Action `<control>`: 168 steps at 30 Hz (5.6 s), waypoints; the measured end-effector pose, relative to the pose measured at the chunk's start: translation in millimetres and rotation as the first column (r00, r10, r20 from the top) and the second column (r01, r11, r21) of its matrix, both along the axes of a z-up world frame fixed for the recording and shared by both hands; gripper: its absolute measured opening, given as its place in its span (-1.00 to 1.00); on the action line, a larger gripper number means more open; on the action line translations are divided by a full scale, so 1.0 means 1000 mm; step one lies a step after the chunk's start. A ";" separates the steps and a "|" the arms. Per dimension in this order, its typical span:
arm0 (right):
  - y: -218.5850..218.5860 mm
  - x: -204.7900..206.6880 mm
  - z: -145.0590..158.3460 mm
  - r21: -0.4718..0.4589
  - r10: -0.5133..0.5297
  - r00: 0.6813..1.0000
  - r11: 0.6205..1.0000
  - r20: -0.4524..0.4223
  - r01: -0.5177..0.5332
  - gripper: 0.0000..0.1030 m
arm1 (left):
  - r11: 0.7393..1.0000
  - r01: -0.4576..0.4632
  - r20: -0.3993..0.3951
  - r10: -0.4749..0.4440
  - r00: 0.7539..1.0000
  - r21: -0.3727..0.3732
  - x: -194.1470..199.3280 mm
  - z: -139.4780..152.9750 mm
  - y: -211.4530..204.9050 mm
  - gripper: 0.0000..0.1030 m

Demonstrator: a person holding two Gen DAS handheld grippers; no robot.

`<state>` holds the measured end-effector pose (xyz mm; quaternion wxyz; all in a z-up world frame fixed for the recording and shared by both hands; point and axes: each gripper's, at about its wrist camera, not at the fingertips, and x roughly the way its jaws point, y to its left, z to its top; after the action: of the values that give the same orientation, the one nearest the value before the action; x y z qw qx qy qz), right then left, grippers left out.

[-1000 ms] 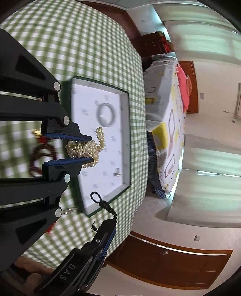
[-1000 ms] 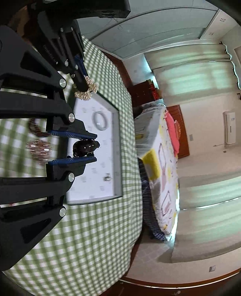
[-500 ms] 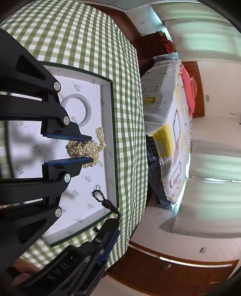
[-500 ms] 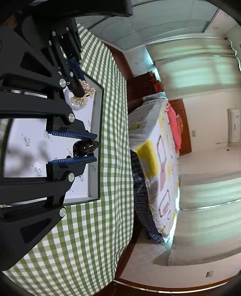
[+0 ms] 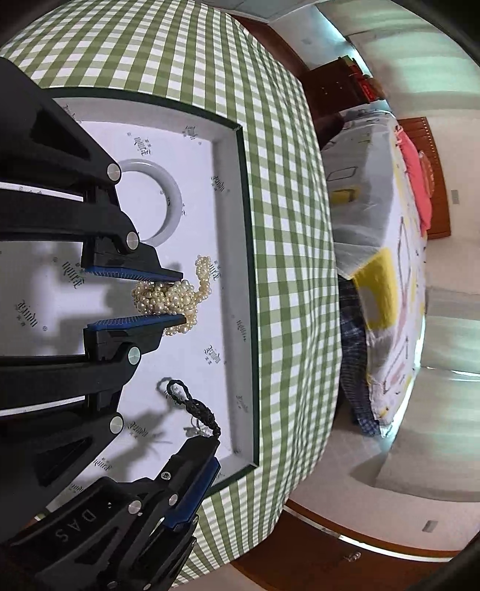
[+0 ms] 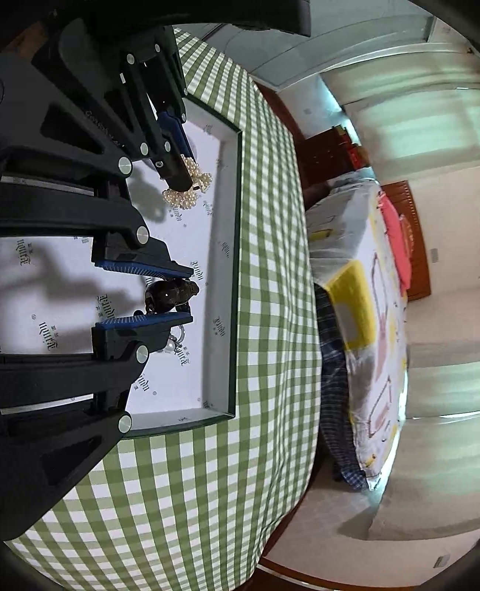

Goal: Organize jewelry
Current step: 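Carry the pearl strand with the left gripper while the right gripper carries the pendant over the tray, then lower and open both grippers to drop pearls and pendant in the tray, then withdraw both open grippers from the tray toward the remaining jewelry, then close the right gripper on the pearl flower brooch while the left gripper grasps the gold chain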

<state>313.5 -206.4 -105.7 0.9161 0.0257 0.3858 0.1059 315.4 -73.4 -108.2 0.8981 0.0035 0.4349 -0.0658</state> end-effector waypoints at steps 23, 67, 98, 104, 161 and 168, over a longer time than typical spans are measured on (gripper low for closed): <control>-0.002 0.016 -0.016 -0.020 -0.008 0.997 1.000 -0.081 0.006 -0.60 | 1.000 -0.008 -0.080 0.009 0.997 0.006 0.013 -0.012 -0.001 -0.33; 0.007 -0.180 0.001 -0.037 0.019 0.999 0.999 0.030 -0.018 -0.34 | 0.993 -0.104 0.120 0.110 0.987 -0.052 -0.183 0.014 0.079 0.23; 0.023 -0.172 -0.042 -0.071 0.030 0.997 0.997 -0.070 -0.035 -0.04 | 0.986 -0.160 0.044 0.162 0.986 -0.049 -0.202 -0.014 0.099 0.23; 0.024 -0.171 -0.042 -0.090 0.036 0.997 0.995 -0.065 -0.042 -0.02 | 0.985 -0.166 0.031 0.168 0.985 -0.048 -0.202 -0.018 0.102 0.23; 0.013 -0.185 -0.029 -0.034 0.036 0.999 0.999 -0.002 -0.036 -0.57 | 0.997 -0.068 0.042 0.070 0.997 -0.044 -0.193 -0.027 0.091 -0.78; 0.014 -0.188 -0.025 -0.033 0.041 0.999 0.999 0.010 -0.041 -0.57 | 0.996 -0.068 0.056 0.071 0.996 -0.049 -0.197 -0.020 0.092 -0.84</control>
<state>125.6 -191.9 -130.4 0.9161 0.0022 0.3831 0.1186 118.1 18.7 -128.4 0.9119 -0.0308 0.4068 -0.0446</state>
